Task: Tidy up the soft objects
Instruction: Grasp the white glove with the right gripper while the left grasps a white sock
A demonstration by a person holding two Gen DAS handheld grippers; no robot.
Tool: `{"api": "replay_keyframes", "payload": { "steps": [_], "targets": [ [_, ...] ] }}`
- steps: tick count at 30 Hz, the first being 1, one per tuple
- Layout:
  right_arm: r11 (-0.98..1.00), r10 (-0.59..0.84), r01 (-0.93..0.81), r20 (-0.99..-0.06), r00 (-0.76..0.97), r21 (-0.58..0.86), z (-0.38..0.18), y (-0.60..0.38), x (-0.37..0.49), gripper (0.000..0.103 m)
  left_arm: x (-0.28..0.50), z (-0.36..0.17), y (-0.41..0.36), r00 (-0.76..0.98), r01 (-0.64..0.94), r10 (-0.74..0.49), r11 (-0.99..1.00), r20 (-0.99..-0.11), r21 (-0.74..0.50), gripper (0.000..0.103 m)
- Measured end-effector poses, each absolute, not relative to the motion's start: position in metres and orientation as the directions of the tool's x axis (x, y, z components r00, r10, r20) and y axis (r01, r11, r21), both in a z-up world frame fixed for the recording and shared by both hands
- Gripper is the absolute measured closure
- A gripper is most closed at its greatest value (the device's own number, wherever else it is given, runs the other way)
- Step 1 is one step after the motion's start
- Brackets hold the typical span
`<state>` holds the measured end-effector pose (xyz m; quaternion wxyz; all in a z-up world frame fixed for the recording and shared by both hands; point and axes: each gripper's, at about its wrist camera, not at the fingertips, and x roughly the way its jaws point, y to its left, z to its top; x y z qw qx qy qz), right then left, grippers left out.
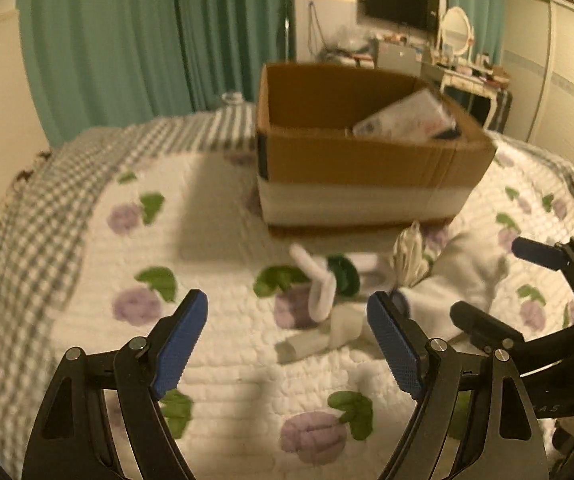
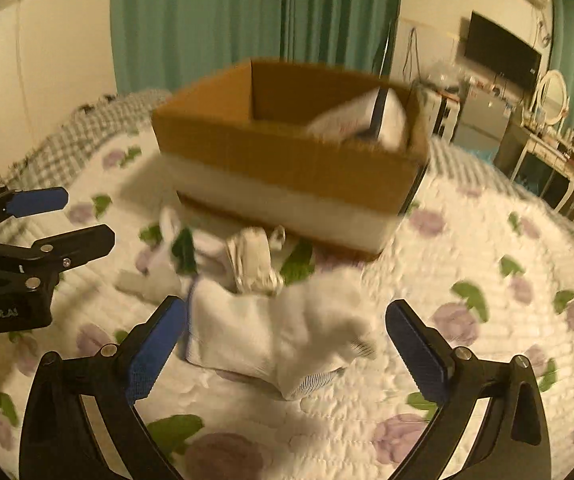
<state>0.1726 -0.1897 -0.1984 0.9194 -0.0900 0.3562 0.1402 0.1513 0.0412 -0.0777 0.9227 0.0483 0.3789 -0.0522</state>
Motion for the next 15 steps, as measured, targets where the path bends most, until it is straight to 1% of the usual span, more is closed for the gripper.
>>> {"api": "replay_keyframes", "payload": {
  "steps": [2,7,10,12,14,15],
  "targets": [
    [0.945,0.188,-0.322,-0.701,0.688,-0.062,-0.212,-0.19,0.18,0.002,0.155,-0.093,0.041,0.696,0.136,-0.064,0.99,-0.715,0.044,0.02],
    [0.942,0.145,-0.318,-0.724,0.674,-0.107,-0.232,-0.188,0.196,0.002,0.159,-0.123,0.039,0.666,0.153,-0.061,0.987,-0.743,0.057,0.02],
    [0.945,0.121,-0.304,-0.735,0.668,-0.12,-0.241,-0.188,0.204,0.002,0.158,-0.132,0.036,0.662,0.168,-0.054,0.983,-0.748,0.078,0.02],
    [0.949,0.121,-0.294,-0.732,0.67,-0.113,-0.241,-0.191,0.207,0.006,0.157,-0.136,0.033,0.658,0.181,-0.055,0.98,-0.751,0.087,0.02],
    [0.955,0.125,-0.279,-0.719,0.683,-0.099,-0.238,-0.197,0.207,0.018,0.156,-0.14,0.029,0.646,0.203,-0.073,0.976,-0.76,0.078,0.02],
    [0.957,0.133,-0.277,-0.715,0.686,-0.088,-0.236,-0.199,0.206,0.02,0.156,-0.142,0.028,0.642,0.212,-0.08,0.974,-0.762,0.076,0.02]
  ]
}}
